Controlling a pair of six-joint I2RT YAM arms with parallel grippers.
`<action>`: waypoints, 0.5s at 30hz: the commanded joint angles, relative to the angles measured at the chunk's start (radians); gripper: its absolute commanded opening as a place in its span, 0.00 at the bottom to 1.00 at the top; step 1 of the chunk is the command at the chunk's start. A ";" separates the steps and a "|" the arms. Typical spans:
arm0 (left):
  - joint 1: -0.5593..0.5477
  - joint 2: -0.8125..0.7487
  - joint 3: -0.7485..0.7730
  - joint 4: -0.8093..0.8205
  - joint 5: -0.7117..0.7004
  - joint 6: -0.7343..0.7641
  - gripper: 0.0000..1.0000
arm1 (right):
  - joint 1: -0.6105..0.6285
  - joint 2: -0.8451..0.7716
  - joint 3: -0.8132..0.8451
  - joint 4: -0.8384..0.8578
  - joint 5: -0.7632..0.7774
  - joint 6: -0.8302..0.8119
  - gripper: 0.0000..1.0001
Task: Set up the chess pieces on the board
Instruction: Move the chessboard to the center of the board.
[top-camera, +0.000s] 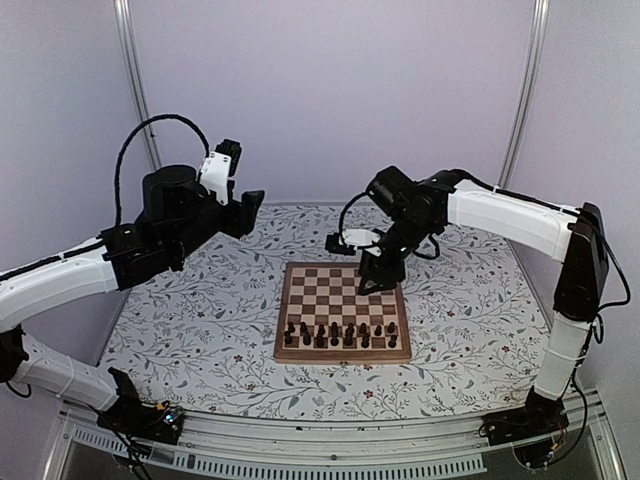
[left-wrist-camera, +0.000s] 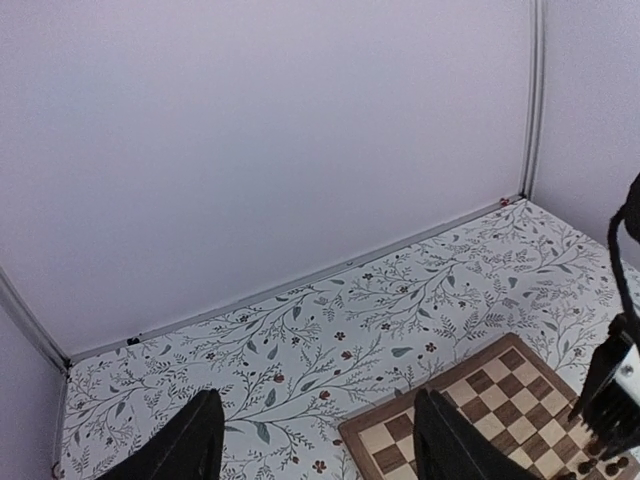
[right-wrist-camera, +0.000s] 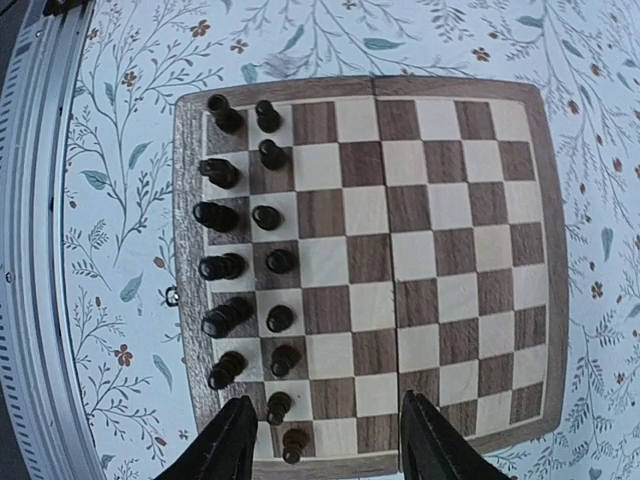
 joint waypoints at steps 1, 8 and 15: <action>0.036 0.038 -0.002 0.006 -0.010 0.005 0.67 | -0.116 -0.134 -0.093 0.074 -0.029 0.025 0.55; 0.103 0.197 0.088 -0.132 0.119 -0.136 0.68 | -0.335 -0.292 -0.367 0.279 -0.087 0.105 0.60; 0.259 0.416 0.191 -0.255 0.372 -0.315 0.51 | -0.446 -0.355 -0.564 0.419 -0.093 0.145 0.60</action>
